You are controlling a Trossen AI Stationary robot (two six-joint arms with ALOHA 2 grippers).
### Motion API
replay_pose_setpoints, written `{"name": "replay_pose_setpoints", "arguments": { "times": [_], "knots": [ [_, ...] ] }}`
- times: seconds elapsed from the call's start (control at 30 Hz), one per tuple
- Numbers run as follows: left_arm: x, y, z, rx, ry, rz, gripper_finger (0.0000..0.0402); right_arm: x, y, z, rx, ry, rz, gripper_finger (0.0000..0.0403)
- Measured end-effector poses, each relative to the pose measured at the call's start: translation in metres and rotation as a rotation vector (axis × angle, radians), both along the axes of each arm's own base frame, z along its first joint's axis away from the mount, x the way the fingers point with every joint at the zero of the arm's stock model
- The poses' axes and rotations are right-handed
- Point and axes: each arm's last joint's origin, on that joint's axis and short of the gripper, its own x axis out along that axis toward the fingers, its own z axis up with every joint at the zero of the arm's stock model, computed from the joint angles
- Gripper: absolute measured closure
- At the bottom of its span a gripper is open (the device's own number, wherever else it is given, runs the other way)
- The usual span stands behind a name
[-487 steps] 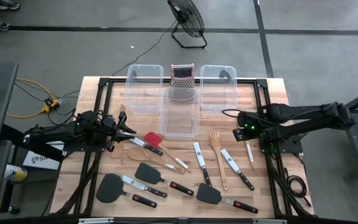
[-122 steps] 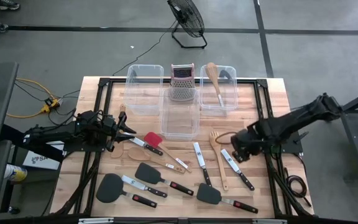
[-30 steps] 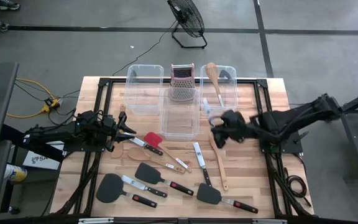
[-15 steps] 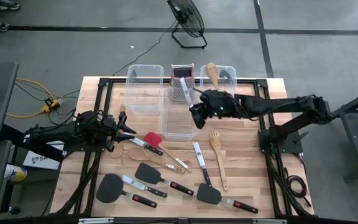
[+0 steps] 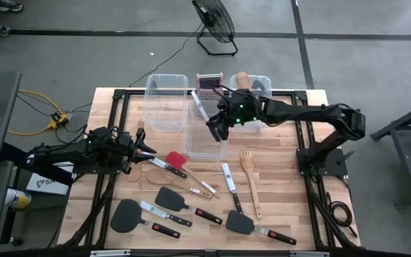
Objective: Pick & Place Kitchen Items
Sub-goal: Put the black table knife into the middle transparent bin
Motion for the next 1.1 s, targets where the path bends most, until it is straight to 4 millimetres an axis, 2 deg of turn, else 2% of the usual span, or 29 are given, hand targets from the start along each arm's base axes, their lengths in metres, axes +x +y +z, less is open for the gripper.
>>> {"name": "replay_pose_setpoints", "arguments": {
  "times": [0.1,0.47,1.1],
  "knots": [
    [0.000,0.000,0.000,0.000,0.000,0.000,0.0312,0.004,-0.002,-0.006,0.050,0.004,-0.008,0.0345],
    [0.000,0.000,0.000,0.000,0.000,0.000,0.0312,0.002,-0.006,-0.009,0.160,0.025,-0.023,0.0345],
    [0.000,0.000,0.000,0.000,0.000,0.000,0.0312,-0.004,-0.009,-0.020,0.295,0.134,-0.322,0.0345]
  ]
}}
